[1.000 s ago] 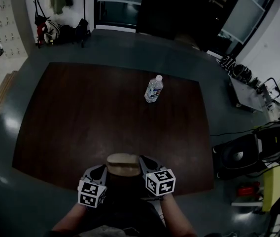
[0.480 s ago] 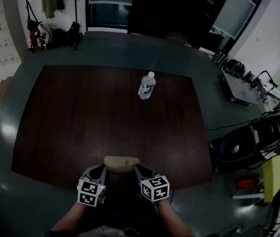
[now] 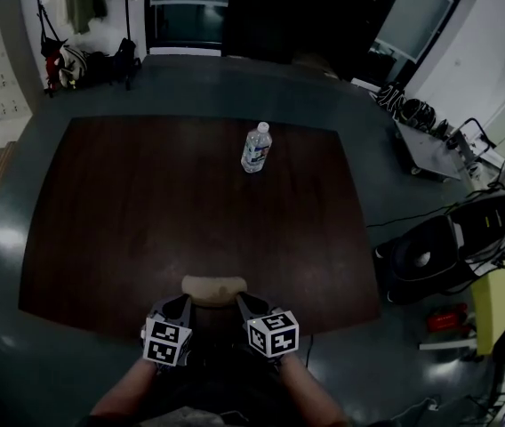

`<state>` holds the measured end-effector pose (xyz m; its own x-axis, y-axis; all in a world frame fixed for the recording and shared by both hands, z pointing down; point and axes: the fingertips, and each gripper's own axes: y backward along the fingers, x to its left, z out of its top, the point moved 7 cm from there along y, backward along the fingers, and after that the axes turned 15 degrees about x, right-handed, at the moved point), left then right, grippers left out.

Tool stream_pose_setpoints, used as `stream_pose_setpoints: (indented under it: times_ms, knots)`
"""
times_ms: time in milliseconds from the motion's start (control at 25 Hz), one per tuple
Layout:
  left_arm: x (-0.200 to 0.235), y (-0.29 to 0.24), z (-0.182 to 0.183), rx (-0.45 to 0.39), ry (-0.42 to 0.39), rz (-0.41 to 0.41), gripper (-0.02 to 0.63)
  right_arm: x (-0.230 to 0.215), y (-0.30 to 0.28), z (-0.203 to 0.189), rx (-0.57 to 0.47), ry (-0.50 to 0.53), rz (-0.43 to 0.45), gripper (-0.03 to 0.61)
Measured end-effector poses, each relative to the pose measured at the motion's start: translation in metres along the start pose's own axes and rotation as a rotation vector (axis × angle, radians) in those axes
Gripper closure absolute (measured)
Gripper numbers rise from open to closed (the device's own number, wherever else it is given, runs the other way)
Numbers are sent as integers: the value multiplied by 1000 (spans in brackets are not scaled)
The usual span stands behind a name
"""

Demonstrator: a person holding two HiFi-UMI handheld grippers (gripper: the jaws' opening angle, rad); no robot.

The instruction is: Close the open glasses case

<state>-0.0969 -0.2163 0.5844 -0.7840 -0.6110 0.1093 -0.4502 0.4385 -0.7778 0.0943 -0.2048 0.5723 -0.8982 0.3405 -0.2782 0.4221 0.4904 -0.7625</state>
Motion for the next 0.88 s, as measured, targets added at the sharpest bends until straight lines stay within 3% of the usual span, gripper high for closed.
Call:
stream_pose_setpoints:
  times_ms: [200,360,600,880]
  knots:
    - [-1,-5,3,68,-36,-10,617,-2,0,0,3,-1,5,589]
    - [0,-8,2,105,1,-40,617,-2,1,-1,13,2,-3,588]
    - [3,-9,-2,84,7,-59,617,4,4,3,13,52,-53,589]
    - [2,14,-14,16,44,-93,617,16,21,0,-71,-18,-70,589]
